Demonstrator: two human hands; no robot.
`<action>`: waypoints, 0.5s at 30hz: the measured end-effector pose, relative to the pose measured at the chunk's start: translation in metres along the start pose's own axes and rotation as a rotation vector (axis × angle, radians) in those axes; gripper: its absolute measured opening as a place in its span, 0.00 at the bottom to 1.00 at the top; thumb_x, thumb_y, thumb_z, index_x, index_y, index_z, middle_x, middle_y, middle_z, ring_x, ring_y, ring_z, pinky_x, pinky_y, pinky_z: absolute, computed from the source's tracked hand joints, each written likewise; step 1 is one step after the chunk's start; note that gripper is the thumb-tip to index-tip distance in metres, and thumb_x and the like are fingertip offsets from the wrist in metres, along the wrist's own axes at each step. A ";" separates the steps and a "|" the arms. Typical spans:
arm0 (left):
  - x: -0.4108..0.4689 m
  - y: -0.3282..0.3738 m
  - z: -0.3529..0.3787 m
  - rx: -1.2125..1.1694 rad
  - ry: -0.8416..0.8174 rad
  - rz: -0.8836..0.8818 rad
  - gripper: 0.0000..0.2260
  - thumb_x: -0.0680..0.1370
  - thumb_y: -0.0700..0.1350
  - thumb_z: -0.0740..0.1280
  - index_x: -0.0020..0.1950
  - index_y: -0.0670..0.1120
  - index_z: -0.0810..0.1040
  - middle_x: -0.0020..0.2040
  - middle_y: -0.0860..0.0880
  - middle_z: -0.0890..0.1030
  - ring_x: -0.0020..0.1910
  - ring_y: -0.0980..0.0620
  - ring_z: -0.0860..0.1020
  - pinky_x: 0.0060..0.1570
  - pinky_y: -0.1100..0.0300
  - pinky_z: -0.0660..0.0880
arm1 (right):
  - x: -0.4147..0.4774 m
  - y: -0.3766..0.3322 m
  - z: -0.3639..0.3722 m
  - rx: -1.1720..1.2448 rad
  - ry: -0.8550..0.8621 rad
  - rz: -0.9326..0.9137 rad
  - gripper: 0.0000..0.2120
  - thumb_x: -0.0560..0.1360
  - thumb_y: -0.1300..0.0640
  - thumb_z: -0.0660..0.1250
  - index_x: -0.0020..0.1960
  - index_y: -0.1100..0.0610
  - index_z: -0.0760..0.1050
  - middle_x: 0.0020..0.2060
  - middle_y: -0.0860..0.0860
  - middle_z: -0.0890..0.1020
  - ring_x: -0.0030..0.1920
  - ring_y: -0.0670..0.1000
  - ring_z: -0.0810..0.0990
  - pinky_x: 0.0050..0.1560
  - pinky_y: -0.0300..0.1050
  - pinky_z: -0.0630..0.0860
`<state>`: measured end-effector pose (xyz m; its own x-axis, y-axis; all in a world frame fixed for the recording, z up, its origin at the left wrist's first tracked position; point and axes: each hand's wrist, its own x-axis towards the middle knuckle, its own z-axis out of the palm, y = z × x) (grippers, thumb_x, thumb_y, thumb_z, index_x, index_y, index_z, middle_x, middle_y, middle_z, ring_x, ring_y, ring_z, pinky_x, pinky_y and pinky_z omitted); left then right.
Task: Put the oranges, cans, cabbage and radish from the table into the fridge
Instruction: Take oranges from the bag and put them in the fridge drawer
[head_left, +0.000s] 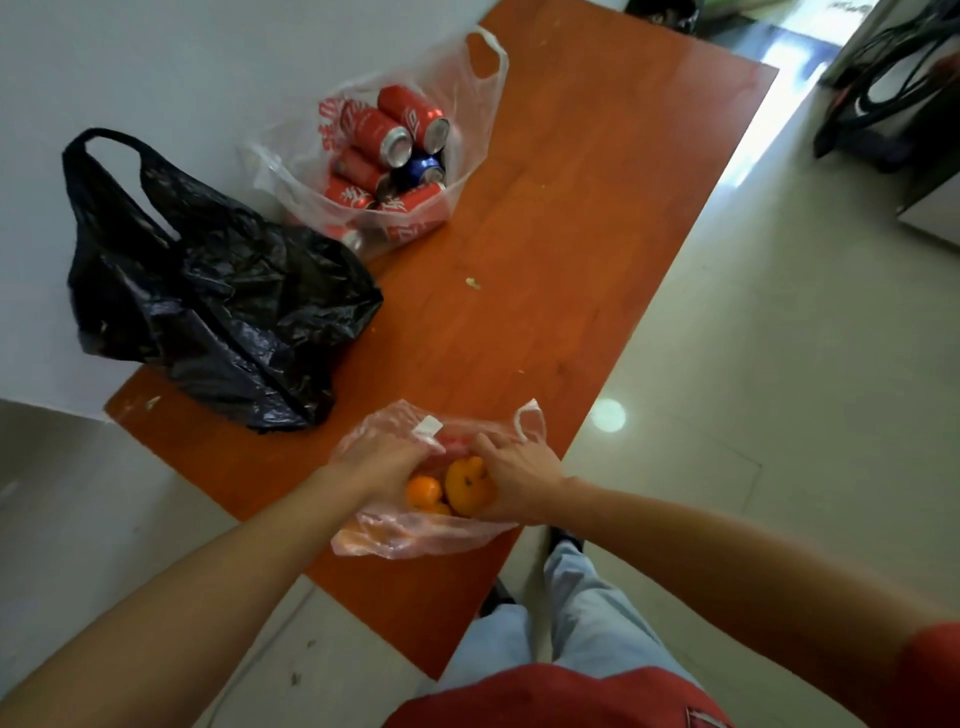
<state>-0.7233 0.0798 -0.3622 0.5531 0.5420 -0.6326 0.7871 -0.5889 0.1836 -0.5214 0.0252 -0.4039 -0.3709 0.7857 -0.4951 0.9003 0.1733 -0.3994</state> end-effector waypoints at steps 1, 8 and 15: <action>0.000 0.007 0.003 0.053 -0.006 -0.004 0.24 0.71 0.57 0.70 0.65 0.56 0.69 0.61 0.56 0.76 0.59 0.51 0.74 0.59 0.54 0.67 | -0.001 0.000 0.004 -0.016 0.001 -0.005 0.41 0.63 0.32 0.69 0.69 0.47 0.58 0.67 0.52 0.71 0.64 0.58 0.73 0.60 0.61 0.72; 0.001 0.023 0.013 0.183 -0.142 -0.080 0.15 0.70 0.52 0.70 0.53 0.50 0.71 0.54 0.49 0.77 0.53 0.47 0.74 0.53 0.52 0.67 | -0.006 0.004 -0.005 0.085 0.108 0.006 0.42 0.64 0.36 0.73 0.72 0.46 0.59 0.69 0.49 0.70 0.68 0.56 0.67 0.64 0.56 0.68; 0.009 0.009 -0.010 -0.003 0.157 -0.213 0.28 0.67 0.57 0.71 0.65 0.56 0.69 0.66 0.51 0.67 0.66 0.45 0.67 0.64 0.47 0.65 | -0.001 0.025 -0.030 0.304 0.250 0.191 0.41 0.65 0.44 0.75 0.72 0.46 0.58 0.64 0.52 0.71 0.62 0.57 0.72 0.56 0.56 0.75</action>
<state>-0.7086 0.0854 -0.3593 0.4105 0.7398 -0.5331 0.8908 -0.4502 0.0613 -0.4918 0.0461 -0.3899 -0.1039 0.9128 -0.3949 0.8257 -0.1422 -0.5460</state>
